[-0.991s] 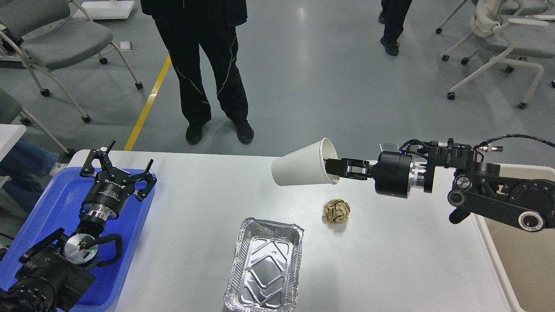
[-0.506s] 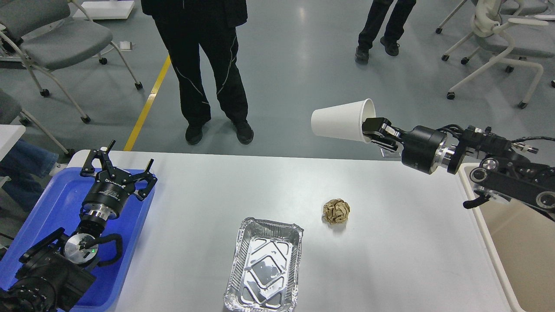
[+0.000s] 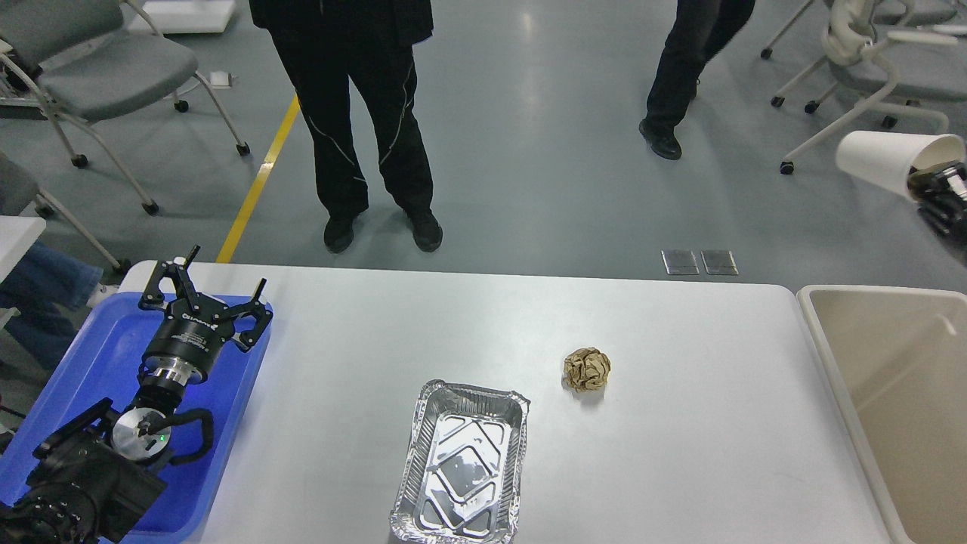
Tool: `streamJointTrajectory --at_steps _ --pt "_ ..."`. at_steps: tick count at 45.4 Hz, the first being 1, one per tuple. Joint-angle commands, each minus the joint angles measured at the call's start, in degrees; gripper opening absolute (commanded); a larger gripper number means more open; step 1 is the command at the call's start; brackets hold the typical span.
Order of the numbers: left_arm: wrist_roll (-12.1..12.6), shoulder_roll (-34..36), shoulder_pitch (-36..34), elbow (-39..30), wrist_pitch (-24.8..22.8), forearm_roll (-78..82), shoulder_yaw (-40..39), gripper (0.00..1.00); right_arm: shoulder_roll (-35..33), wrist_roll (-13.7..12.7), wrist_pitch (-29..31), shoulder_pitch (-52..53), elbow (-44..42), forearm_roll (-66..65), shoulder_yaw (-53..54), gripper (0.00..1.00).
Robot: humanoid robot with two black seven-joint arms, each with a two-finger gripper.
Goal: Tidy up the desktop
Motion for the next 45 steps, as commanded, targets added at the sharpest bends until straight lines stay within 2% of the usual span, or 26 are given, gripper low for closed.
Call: streamJointTrajectory --at_steps 1,9,16,27,38,45 --pt "0.0 0.0 0.0 0.0 0.0 0.0 0.0 1.0 -0.2 -5.5 0.0 -4.5 -19.0 5.5 0.0 0.0" --pt "0.0 0.0 0.0 0.0 0.0 0.0 0.0 1.0 1.1 -13.1 -1.1 -8.5 -24.5 8.7 0.3 0.0" --pt "0.0 0.0 0.0 0.0 0.0 0.0 0.0 1.0 3.8 -17.3 -3.8 -11.9 -27.0 9.0 0.5 0.0" --pt "0.0 0.0 0.0 0.1 0.0 0.0 0.0 1.0 11.1 -20.0 -6.9 -17.9 -27.0 8.4 0.0 0.0" --pt "0.0 0.0 0.0 0.0 0.0 0.0 0.0 1.0 19.5 -20.0 -8.8 -22.4 -27.1 8.3 0.0 0.0" --pt "0.0 0.0 0.0 0.0 0.0 0.0 0.0 1.0 21.7 -19.9 -9.1 -23.4 -26.9 8.5 -0.1 0.0"
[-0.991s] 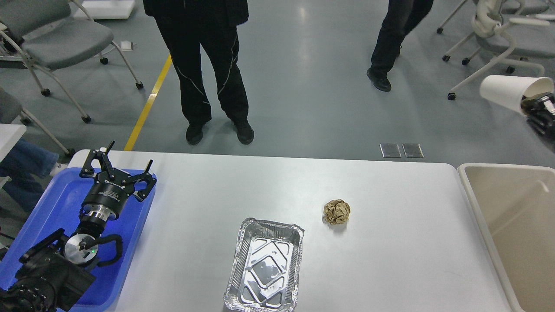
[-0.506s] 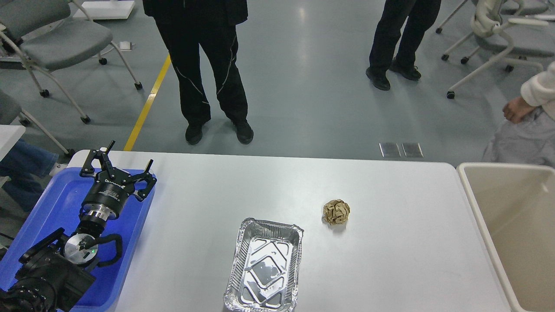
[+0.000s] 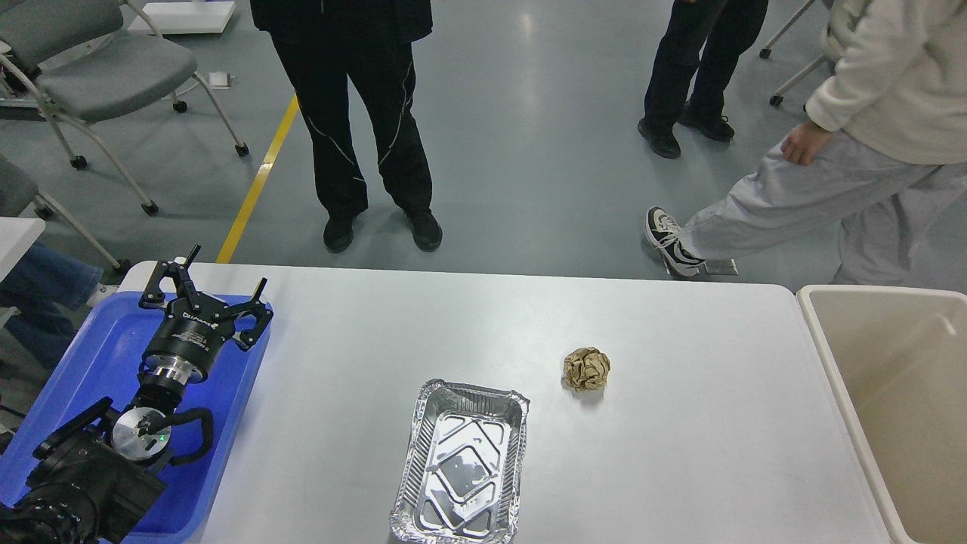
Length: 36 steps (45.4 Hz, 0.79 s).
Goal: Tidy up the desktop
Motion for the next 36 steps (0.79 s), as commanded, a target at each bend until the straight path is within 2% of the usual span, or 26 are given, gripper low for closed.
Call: streamJointTrajectory --at_steps 1,24,30,32,34,35,36 --pt "0.0 0.0 0.0 0.0 0.0 0.0 0.0 1.0 5.5 -0.5 -1.3 -2.9 -0.3 0.1 0.0 0.0" --pt "0.0 0.0 0.0 0.0 0.0 0.0 0.0 1.0 5.9 -0.5 -2.4 -2.1 -0.3 0.3 0.8 0.0" --pt "0.0 0.0 0.0 0.0 0.0 0.0 0.0 1.0 5.6 -0.4 -4.7 -2.0 -0.3 0.3 1.0 0.38" --pt "0.0 0.0 0.0 0.0 0.0 0.0 0.0 1.0 5.4 -0.3 -4.8 -2.0 -0.2 0.3 1.0 0.58" --pt "0.0 0.0 0.0 0.0 0.0 0.0 0.0 1.0 5.3 -0.3 -5.0 -1.9 -0.2 0.3 1.1 0.84" --pt "0.0 0.0 0.0 0.0 0.0 0.0 0.0 1.0 5.3 -0.3 -5.1 -1.7 -0.1 0.3 1.2 0.95" --pt "0.0 0.0 0.0 0.0 0.0 0.0 0.0 1.0 5.3 -0.4 -5.1 -1.6 0.1 0.4 1.2 0.99"
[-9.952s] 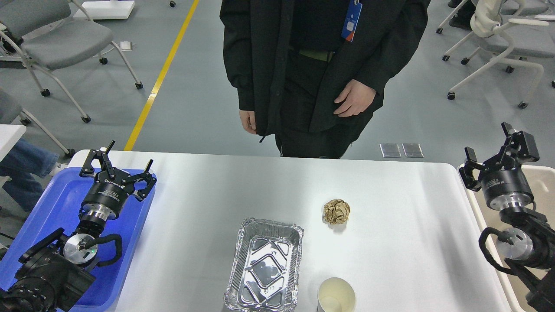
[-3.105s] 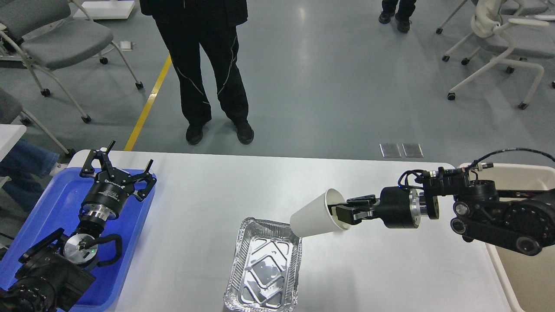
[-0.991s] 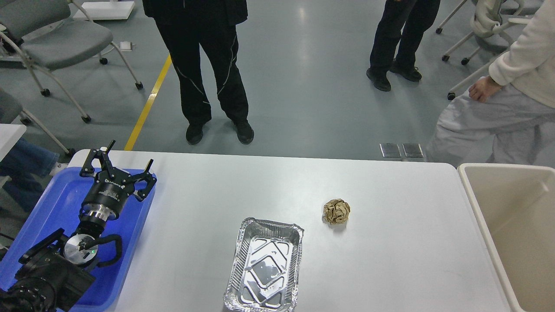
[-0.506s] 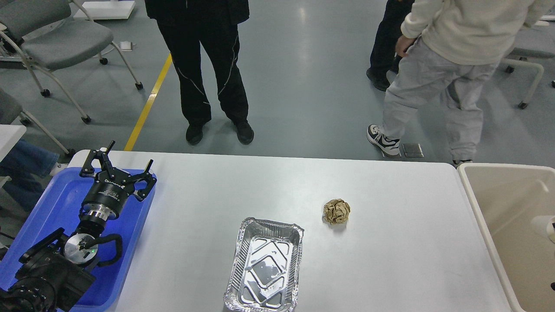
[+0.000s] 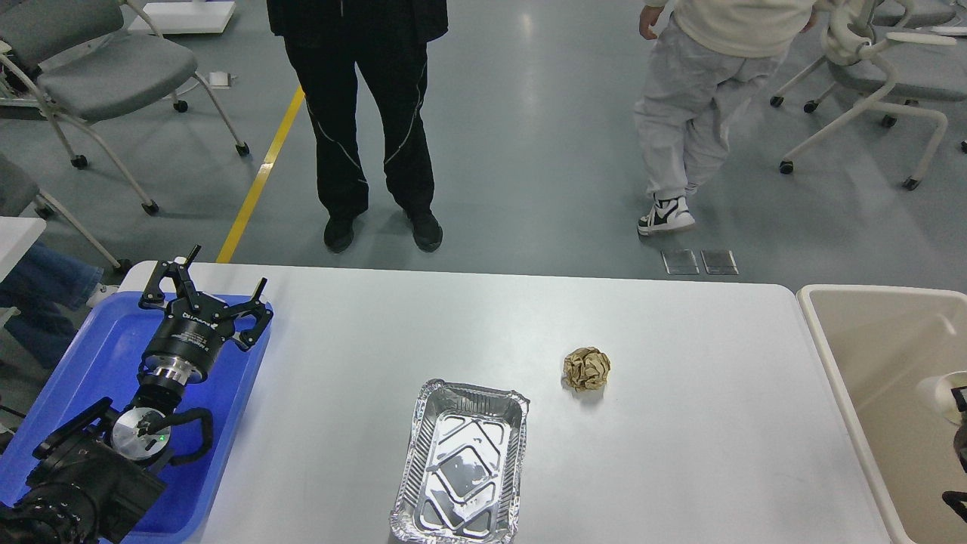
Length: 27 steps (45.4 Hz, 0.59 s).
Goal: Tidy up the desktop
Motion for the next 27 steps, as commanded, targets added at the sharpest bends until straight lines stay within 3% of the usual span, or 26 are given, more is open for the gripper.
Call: streamJointTrajectory --at_steps 1,16,27 --pt "0.0 0.0 0.0 0.0 0.0 0.0 0.0 1.0 -0.3 0.1 -1.6 0.5 0.6 0.1 0.5 0.99" --pt "0.0 0.0 0.0 0.0 0.0 0.0 0.0 1.0 -2.1 0.1 -0.7 4.2 2.2 0.4 1.7 1.0" --pt "0.0 0.0 0.0 0.0 0.0 0.0 0.0 1.0 -13.8 0.4 -0.8 13.4 15.6 0.4 11.7 1.0"
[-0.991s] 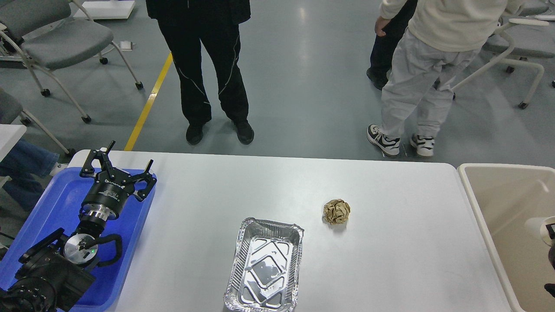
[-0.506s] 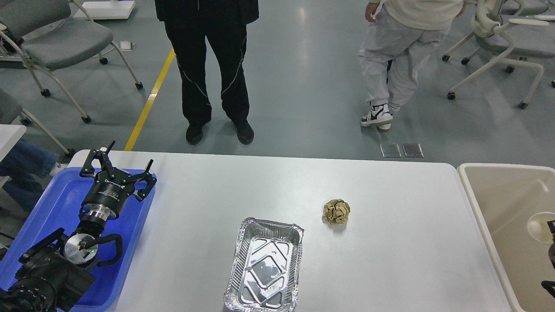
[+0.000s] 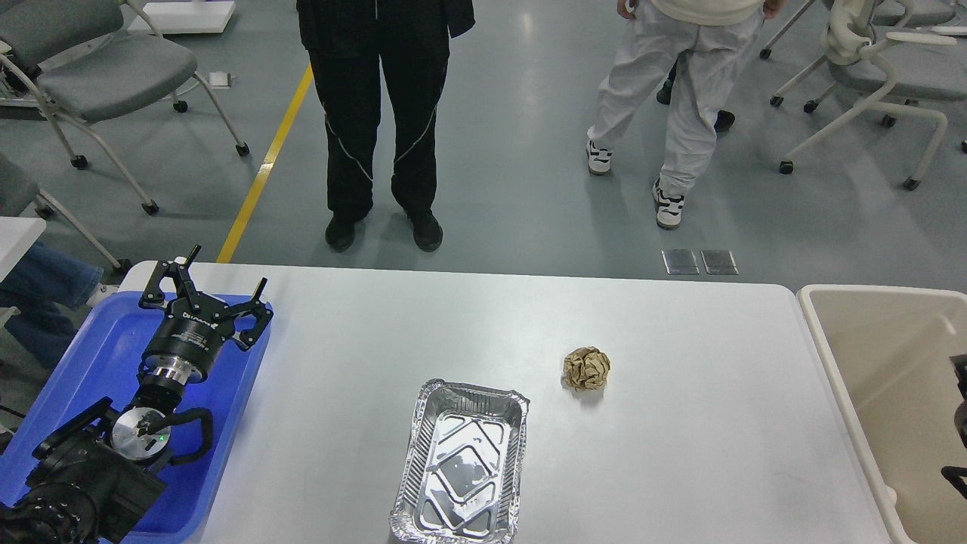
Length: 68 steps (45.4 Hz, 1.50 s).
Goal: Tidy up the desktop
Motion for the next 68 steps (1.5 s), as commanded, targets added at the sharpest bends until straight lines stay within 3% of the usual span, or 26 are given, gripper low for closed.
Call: streamJointTrajectory --at_steps 1,12,23,27,37,50,59,68 --pt "0.0 0.0 0.0 0.0 0.0 0.0 0.0 1.0 -9.9 0.3 -0.1 8.4 11.7 0.1 8.6 1.0" --pt "0.0 0.0 0.0 0.0 0.0 0.0 0.0 1.0 -17.3 0.3 1.4 13.3 29.9 0.1 26.7 1.0" --pt "0.0 0.0 0.0 0.0 0.0 0.0 0.0 1.0 -17.1 0.9 6.3 11.8 41.0 0.0 39.1 1.0" --pt "0.0 0.0 0.0 0.0 0.0 0.0 0.0 1.0 -16.6 2.9 6.4 11.3 42.8 0.0 41.3 1.0" --pt "0.0 0.0 0.0 0.0 0.0 0.0 0.0 1.0 -15.7 10.9 6.7 9.9 47.0 0.0 44.6 1.0" --pt "0.0 0.0 0.0 0.0 0.0 0.0 0.0 1.0 -8.7 12.1 6.7 2.1 46.7 -0.1 45.3 1.0" --pt "0.0 0.0 0.0 0.0 0.0 0.0 0.0 1.0 -2.5 19.6 6.7 -4.6 45.8 -0.9 45.3 1.0" --pt "0.0 0.0 0.0 0.0 0.0 0.0 0.0 1.0 4.1 22.3 6.6 -9.1 40.9 -0.9 45.3 1.0"
